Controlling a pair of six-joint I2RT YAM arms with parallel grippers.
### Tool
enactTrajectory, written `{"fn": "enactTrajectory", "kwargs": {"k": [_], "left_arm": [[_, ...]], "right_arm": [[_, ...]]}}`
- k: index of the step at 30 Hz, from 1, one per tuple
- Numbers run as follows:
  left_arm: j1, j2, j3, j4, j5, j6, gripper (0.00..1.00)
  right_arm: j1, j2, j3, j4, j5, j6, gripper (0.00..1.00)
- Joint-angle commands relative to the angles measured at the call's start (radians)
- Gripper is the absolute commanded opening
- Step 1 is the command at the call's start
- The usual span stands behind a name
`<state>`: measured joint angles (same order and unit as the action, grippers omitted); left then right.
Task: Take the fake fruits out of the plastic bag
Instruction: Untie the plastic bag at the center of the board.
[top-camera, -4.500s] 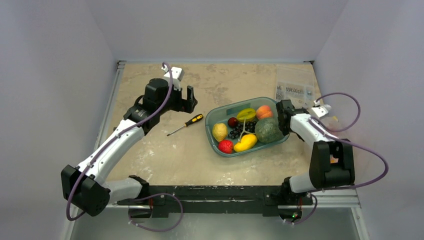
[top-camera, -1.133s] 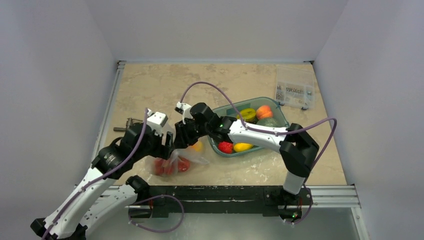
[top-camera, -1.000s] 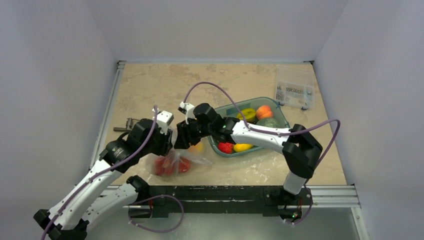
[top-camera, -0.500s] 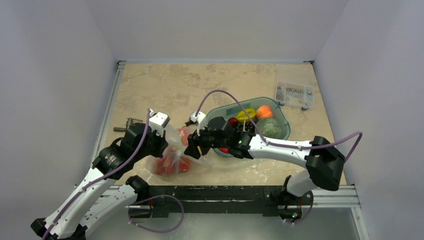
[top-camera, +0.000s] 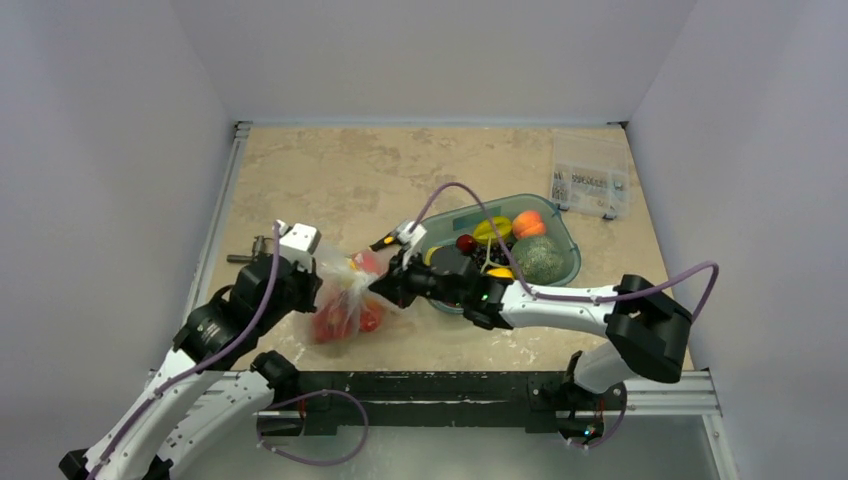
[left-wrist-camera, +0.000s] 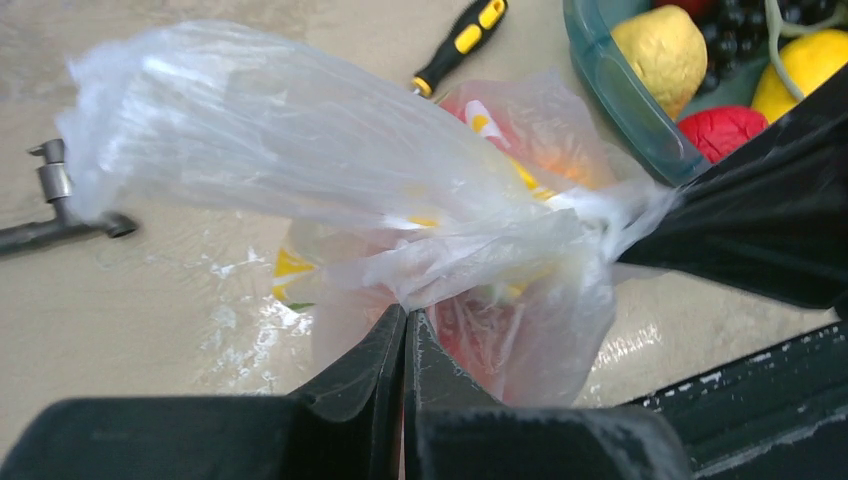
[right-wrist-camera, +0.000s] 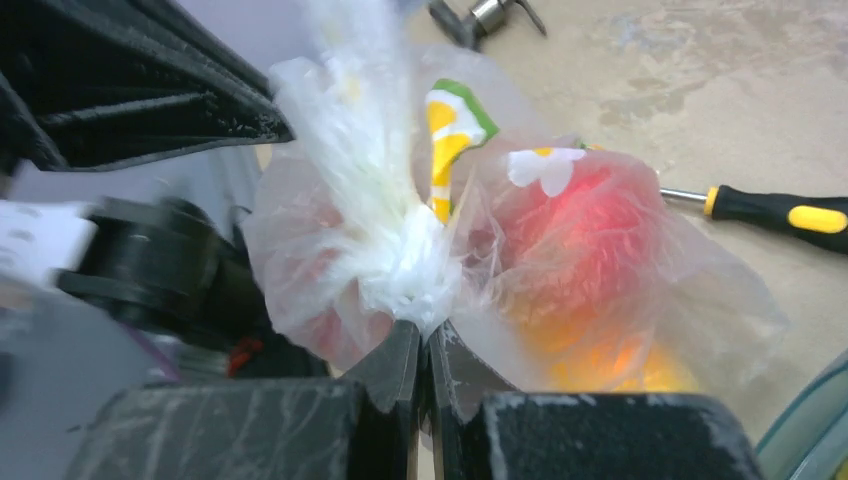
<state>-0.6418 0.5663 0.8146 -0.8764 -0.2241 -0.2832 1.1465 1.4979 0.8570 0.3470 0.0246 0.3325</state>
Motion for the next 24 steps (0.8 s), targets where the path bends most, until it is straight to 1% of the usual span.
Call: {"fn": "enactTrajectory", "kwargs": {"k": [1, 2, 3, 5, 8, 9, 10, 12, 13, 15, 17, 18, 20, 22, 24], "left_arm": [[0.002, -0.114, -0.012, 0.012, -0.18, -0.05, 0.0], [0.002, -0.144, -0.016, 0.012, -0.197, -0.059, 0.0], [0.001, -0.17, -0.023, 0.02, -0.199, -0.062, 0.0], [0.002, -0.212, -0.043, 0.058, -0.156, -0.045, 0.0], [0.002, -0.215, -0.039, 0.097, -0.014, -0.009, 0.0], [0.002, -0.2, -0.027, 0.096, 0.039, 0.008, 0.03], [0.002, -0.184, -0.017, 0.099, 0.086, 0.025, 0.13], [0.002, -0.153, -0.013, 0.127, 0.183, 0.067, 0.38], [0.002, -0.134, -0.012, 0.146, 0.226, 0.088, 0.43], [0.001, -0.077, 0.026, 0.132, 0.287, 0.118, 0.46], [0.0, -0.02, 0.075, 0.109, 0.308, 0.147, 0.5], [-0.001, 0.003, 0.101, 0.098, 0.307, 0.165, 0.54], [-0.008, 0.064, 0.165, 0.066, 0.273, 0.21, 0.62], [-0.013, 0.105, 0.192, 0.053, 0.177, 0.242, 0.63], [-0.018, 0.137, 0.192, 0.066, 0.149, 0.255, 0.63]], "right_arm": [[-0.196, -0.035, -0.215, 0.694, -0.533, 0.462, 0.0], [-0.21, -0.019, -0.227, 0.747, -0.571, 0.489, 0.0], [-0.216, -0.011, -0.216, 0.722, -0.574, 0.479, 0.0], [-0.216, -0.016, -0.181, 0.581, -0.518, 0.427, 0.0], [-0.215, -0.017, -0.177, 0.514, -0.479, 0.384, 0.0], [-0.216, -0.023, -0.171, 0.471, -0.463, 0.37, 0.0], [-0.216, -0.03, -0.162, 0.418, -0.439, 0.346, 0.0], [-0.212, -0.05, -0.127, 0.283, -0.383, 0.281, 0.0], [-0.208, -0.056, -0.112, 0.236, -0.363, 0.248, 0.0], [-0.206, -0.064, -0.097, 0.175, -0.334, 0.199, 0.0], [-0.205, -0.069, -0.079, 0.117, -0.305, 0.164, 0.0], [-0.204, -0.072, -0.07, 0.095, -0.298, 0.151, 0.0], [-0.2, -0.079, -0.067, 0.082, -0.296, 0.136, 0.0], [-0.194, -0.077, -0.06, 0.067, -0.293, 0.121, 0.0], [-0.182, -0.071, -0.041, 0.039, -0.274, 0.106, 0.0]]}}
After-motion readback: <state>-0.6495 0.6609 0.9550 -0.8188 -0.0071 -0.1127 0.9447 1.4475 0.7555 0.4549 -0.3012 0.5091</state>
